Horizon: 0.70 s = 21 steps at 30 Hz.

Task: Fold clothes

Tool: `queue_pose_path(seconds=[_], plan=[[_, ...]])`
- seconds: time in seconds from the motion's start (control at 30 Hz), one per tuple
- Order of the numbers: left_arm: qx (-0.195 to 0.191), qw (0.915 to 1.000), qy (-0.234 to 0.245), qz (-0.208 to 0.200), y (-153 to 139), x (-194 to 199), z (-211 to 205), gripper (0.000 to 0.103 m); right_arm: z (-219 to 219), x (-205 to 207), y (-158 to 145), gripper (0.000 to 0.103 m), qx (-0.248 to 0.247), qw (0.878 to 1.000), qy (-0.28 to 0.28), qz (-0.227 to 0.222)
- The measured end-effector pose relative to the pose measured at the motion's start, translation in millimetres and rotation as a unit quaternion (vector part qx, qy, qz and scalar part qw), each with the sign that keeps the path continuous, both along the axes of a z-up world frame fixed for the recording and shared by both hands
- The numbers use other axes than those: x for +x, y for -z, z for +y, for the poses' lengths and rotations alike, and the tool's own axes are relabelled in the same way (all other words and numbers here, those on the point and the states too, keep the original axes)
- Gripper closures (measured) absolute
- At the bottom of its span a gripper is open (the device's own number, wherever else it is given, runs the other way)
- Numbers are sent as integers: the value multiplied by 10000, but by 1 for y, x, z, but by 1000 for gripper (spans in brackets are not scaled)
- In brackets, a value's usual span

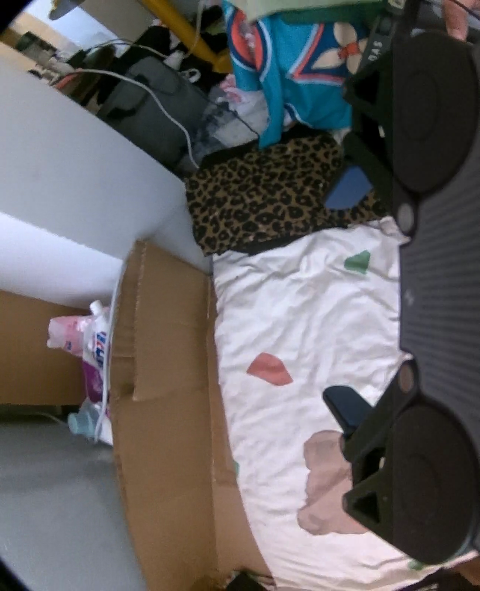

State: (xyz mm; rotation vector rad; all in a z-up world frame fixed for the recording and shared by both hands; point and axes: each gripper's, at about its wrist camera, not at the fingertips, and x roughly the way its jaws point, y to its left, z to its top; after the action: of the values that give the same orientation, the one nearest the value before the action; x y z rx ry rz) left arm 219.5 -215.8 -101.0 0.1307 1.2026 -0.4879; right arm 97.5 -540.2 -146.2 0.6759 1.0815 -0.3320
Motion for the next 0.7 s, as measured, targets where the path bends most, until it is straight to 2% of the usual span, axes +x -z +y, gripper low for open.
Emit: queue_pose_path(seconds=[0.2,0.47,0.6,0.7], plan=[[97,9998,-172,93,-37,-4,29,0,9,-11,-38,0,219,9994,258,0],[48,9988,-457,-145,-98,-22,70,0,21,-44,-82,0,662,9961,577,-10],[-23,9975,-690,-138,-121,-30,87,0,37,-54,-114,0,276,9987,418,-18],[-84,9969,-768,-133,-138,-39,102,0,48,-56,-136,0,297,9993,204,-60]])
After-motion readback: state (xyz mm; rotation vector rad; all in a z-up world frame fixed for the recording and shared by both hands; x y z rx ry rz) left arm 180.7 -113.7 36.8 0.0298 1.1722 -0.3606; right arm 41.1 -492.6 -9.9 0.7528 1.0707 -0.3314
